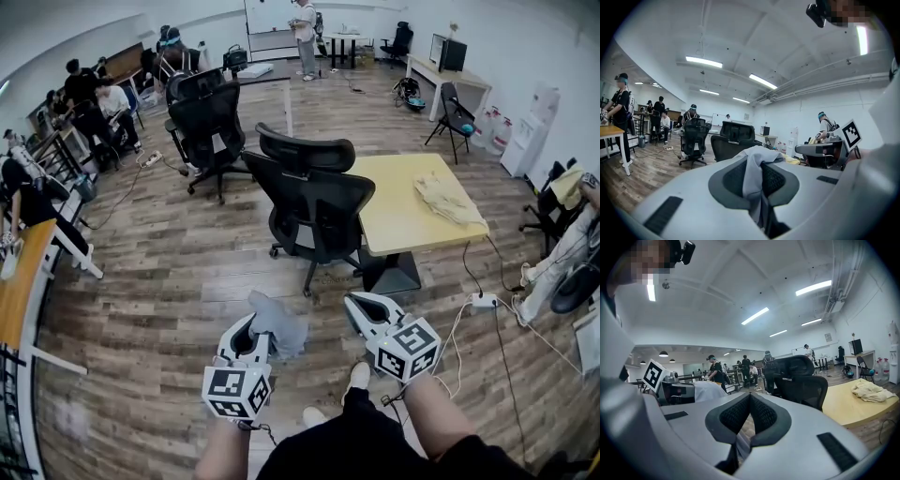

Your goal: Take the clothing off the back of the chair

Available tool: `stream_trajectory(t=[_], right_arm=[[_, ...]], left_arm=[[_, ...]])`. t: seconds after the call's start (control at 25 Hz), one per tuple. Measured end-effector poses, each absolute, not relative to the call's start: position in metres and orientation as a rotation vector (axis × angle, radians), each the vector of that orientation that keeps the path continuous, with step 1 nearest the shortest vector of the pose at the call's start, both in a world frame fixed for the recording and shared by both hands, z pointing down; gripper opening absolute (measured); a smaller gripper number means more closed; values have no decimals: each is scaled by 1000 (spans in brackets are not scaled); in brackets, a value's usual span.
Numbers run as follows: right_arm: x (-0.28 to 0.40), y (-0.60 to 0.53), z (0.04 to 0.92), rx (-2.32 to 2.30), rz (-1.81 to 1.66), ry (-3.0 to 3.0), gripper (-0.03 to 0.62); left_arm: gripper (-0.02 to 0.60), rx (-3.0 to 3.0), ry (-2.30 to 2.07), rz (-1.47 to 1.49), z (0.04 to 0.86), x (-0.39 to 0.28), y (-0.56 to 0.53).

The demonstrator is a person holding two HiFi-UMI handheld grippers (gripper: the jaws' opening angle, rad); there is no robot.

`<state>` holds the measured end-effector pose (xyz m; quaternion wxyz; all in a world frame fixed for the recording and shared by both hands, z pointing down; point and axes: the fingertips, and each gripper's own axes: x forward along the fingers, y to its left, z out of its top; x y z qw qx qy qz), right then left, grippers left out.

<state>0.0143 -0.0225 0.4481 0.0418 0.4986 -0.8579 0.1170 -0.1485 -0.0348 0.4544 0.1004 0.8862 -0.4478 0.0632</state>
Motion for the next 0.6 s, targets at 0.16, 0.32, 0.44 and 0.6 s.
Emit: stream_trajectory(t=[0.16,0.32,0.44,0.6], right_arm=[[16,-23,448,1531,360,-2624,12],[16,-22,448,1534,361,-2622,12],[16,-22,449,1532,361,-2624,12],[17,-23,448,1532,362,-2627,12]], left_arm=[[48,2621,-1318,187,455,-146,-36],[48,2622,-1314,189,456,-146,-35],[48,2621,-1316,190,456,-146,-34],[48,2621,-1320,191,455,-146,-34]])
